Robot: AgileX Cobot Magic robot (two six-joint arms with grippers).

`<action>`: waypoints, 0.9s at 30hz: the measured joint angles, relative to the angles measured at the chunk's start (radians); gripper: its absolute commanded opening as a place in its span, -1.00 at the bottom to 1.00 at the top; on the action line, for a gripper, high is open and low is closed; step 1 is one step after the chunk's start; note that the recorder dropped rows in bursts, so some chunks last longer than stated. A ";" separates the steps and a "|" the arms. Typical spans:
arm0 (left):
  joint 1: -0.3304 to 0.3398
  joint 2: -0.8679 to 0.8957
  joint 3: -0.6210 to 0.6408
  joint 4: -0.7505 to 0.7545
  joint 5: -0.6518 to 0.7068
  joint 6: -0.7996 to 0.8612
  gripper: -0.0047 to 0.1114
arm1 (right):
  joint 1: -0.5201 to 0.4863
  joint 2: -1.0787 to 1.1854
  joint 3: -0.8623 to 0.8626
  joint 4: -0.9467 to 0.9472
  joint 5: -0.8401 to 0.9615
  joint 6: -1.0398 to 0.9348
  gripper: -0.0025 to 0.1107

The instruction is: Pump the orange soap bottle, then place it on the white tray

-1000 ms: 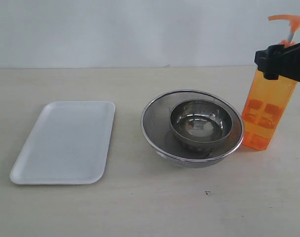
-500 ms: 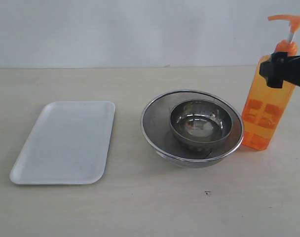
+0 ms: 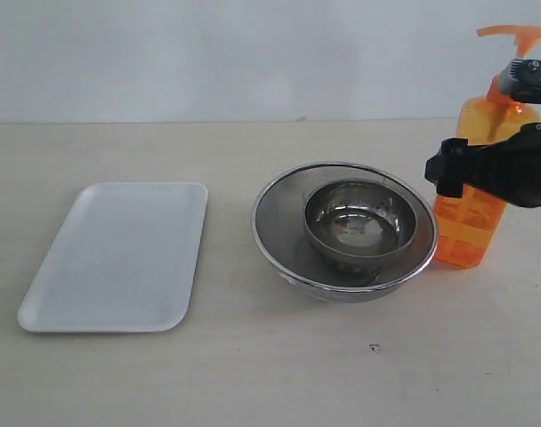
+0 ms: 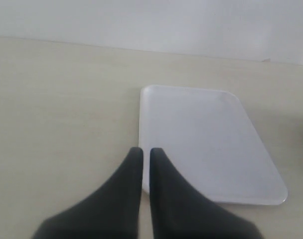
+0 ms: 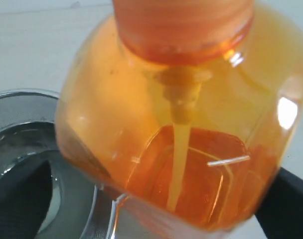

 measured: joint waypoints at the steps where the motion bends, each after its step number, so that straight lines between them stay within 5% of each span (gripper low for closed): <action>1: 0.000 0.000 0.000 0.000 0.000 0.000 -0.84 | 0.000 0.002 0.000 0.004 -0.012 -0.007 0.71; 27: 0.000 0.000 0.000 0.000 0.000 0.000 -0.84 | 0.000 0.004 0.000 0.126 -0.088 -0.210 0.71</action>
